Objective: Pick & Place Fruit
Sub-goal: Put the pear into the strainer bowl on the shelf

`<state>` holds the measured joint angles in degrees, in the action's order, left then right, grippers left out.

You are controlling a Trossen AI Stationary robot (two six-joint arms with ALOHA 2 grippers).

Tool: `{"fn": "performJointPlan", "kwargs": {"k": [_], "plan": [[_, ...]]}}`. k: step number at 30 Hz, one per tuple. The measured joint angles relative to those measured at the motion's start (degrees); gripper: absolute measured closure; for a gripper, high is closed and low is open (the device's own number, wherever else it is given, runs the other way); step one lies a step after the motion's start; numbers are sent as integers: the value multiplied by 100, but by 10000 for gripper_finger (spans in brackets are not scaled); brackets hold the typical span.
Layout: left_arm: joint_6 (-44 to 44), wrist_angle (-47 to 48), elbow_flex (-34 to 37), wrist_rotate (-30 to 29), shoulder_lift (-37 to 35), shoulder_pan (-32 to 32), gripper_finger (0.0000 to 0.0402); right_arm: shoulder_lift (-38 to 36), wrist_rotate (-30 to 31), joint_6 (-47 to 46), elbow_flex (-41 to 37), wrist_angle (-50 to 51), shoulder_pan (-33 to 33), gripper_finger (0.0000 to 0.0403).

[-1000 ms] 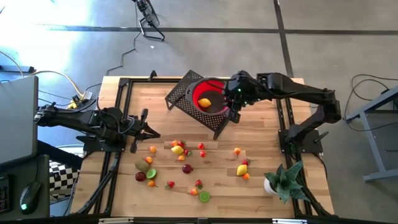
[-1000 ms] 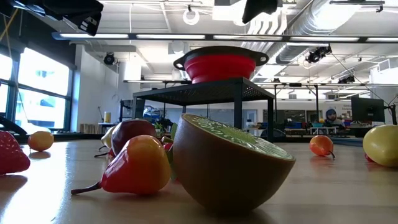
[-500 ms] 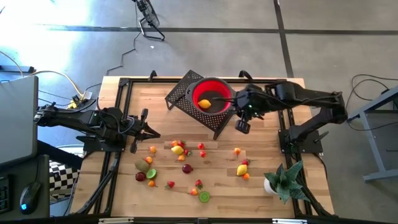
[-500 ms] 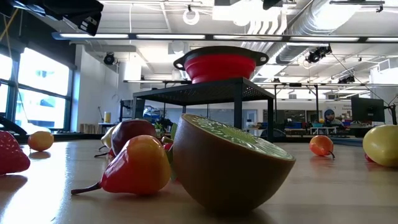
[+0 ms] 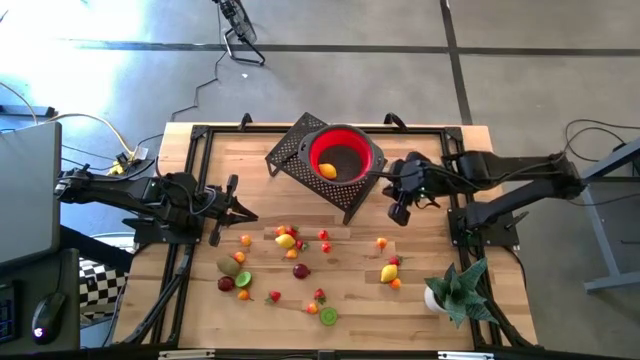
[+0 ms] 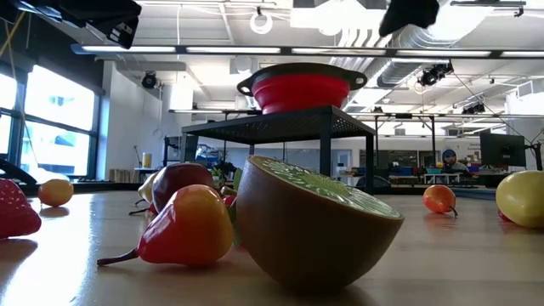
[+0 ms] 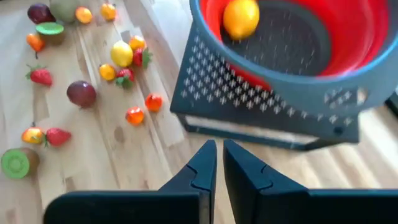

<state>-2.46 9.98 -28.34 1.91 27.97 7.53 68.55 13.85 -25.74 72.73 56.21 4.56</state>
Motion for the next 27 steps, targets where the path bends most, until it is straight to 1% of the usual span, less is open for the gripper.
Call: {"fn": "performJointPlan", "kwargs": {"k": [4,9,14,20,24,27], "plan": [[0,0,0,0,0,0,382,-139,-331,-168,-374,-46,0,382],[2,2,0,-2,0,2,382,-159,-863,-233,-614,-45,-2,382],[0,3,0,-2,0,0,382,-162,-1419,-814,-917,-52,-2,382],[0,4,0,0,0,2,382,-162,-1738,-1581,-1195,51,-2,382],[2,4,0,0,1,2,382,-162,-1766,-2296,-1400,48,-2,382],[0,4,0,0,0,2,382,-162,-1819,-2640,-1542,34,-2,382]]}}
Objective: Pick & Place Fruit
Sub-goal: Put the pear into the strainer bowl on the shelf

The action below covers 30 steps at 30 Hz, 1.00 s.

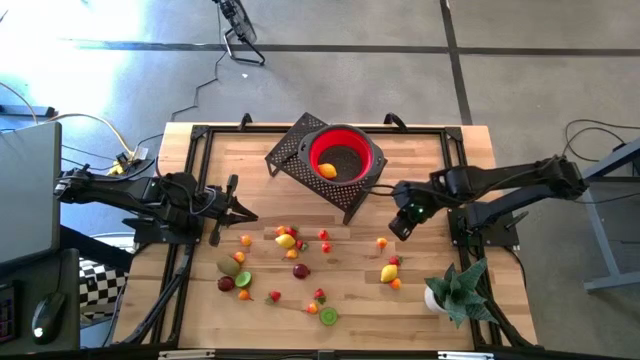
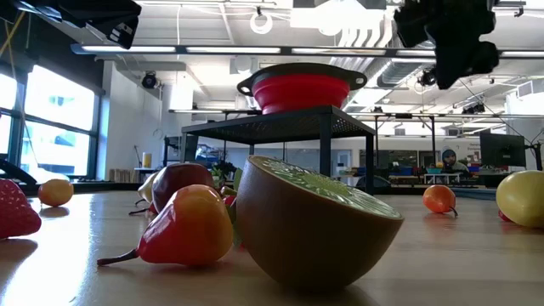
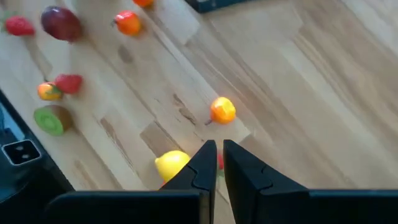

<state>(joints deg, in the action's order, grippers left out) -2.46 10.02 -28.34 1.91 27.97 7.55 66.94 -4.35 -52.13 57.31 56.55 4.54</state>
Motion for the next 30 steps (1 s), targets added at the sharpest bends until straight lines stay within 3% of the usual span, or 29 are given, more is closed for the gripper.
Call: {"fn": "performJointPlan", "kwargs": {"k": [4,11,24,30], "plan": [[0,0,0,0,0,-2,382,16,-387,-31,-116,-163,-17,382],[0,0,0,0,2,-2,382,115,-63,-315,-200,-586,105,382],[0,0,0,0,0,-1,382,738,-249,-434,-207,-588,189,381],[0,0,0,0,0,0,382,928,-326,-265,-207,-584,186,335]]}}
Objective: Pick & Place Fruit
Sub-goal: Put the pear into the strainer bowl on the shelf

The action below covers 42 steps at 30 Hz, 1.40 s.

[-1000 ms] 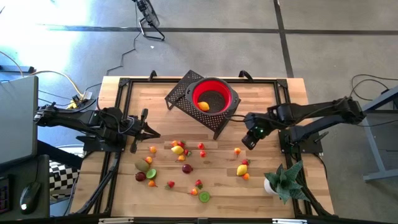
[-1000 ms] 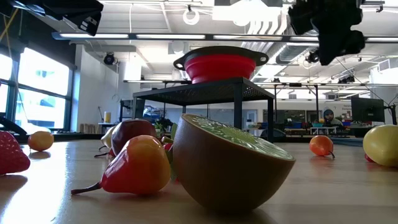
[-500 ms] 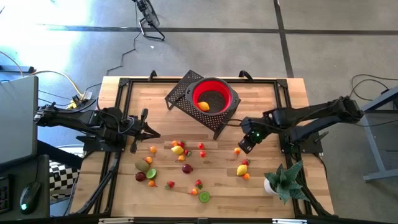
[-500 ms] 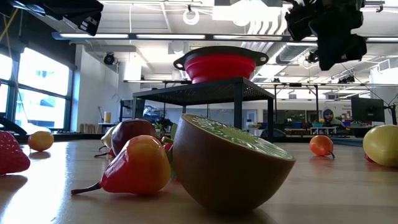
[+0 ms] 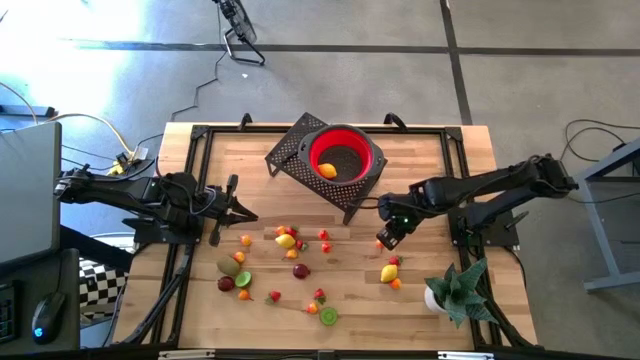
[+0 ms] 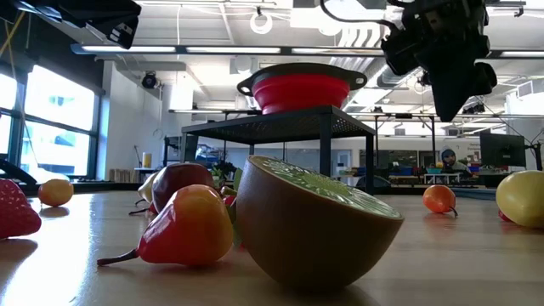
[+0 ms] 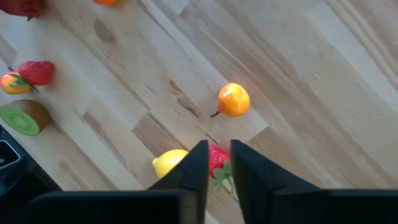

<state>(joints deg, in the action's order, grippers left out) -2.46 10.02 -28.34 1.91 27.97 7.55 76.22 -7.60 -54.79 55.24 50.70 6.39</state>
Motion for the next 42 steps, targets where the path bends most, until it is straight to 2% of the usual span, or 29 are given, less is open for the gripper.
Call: {"fn": "performJointPlan", "kwargs": {"k": [11,17,22,27,30,42], "plan": [[0,2,0,0,1,-2,382,16,383,64,2,11,154,148],[0,2,0,0,0,0,382,16,932,101,2,4,341,88],[0,2,0,0,2,-1,382,16,1249,-143,4,-154,495,76],[0,2,0,0,2,0,382,16,1210,-1247,4,-101,526,82],[-10,2,0,0,0,0,382,72,1220,-1575,6,-32,525,88],[-7,43,-2,0,1,0,382,889,1158,-1560,7,-203,554,96]]}}
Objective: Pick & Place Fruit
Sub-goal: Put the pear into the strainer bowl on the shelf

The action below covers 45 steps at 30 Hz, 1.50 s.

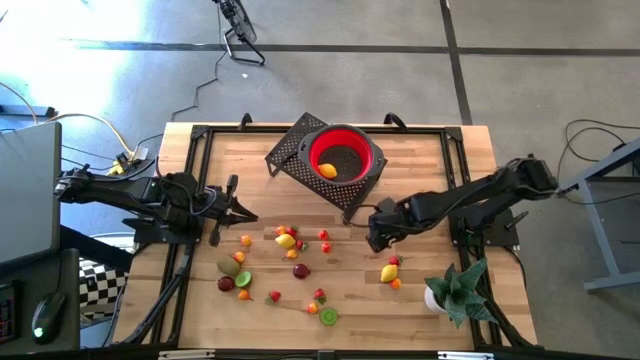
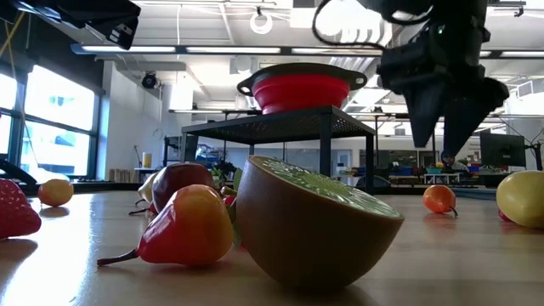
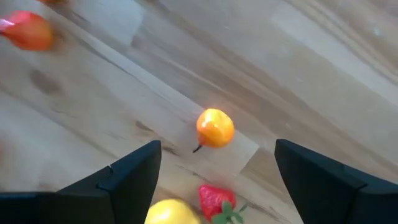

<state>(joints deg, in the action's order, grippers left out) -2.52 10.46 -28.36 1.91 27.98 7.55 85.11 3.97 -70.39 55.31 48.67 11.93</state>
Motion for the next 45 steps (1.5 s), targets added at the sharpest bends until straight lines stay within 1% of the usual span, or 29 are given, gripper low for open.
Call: {"fn": "performJointPlan", "kwargs": {"k": [2,7,11,19,30,34,45], "plan": [[0,0,0,0,-1,0,382,168,-11,8,0,-25,10,96],[0,0,0,0,-1,-1,382,518,-258,165,0,-238,17,96],[0,0,0,0,-1,-1,382,742,-233,313,0,-471,47,96],[2,0,0,0,-1,-2,382,1086,-109,319,0,-486,56,96],[2,0,0,0,-1,-1,382,1101,-42,422,0,-473,63,96],[4,0,0,0,-1,-2,382,1101,97,426,0,-473,63,96],[4,0,0,0,1,-2,382,1101,232,426,0,-480,63,96]]}}
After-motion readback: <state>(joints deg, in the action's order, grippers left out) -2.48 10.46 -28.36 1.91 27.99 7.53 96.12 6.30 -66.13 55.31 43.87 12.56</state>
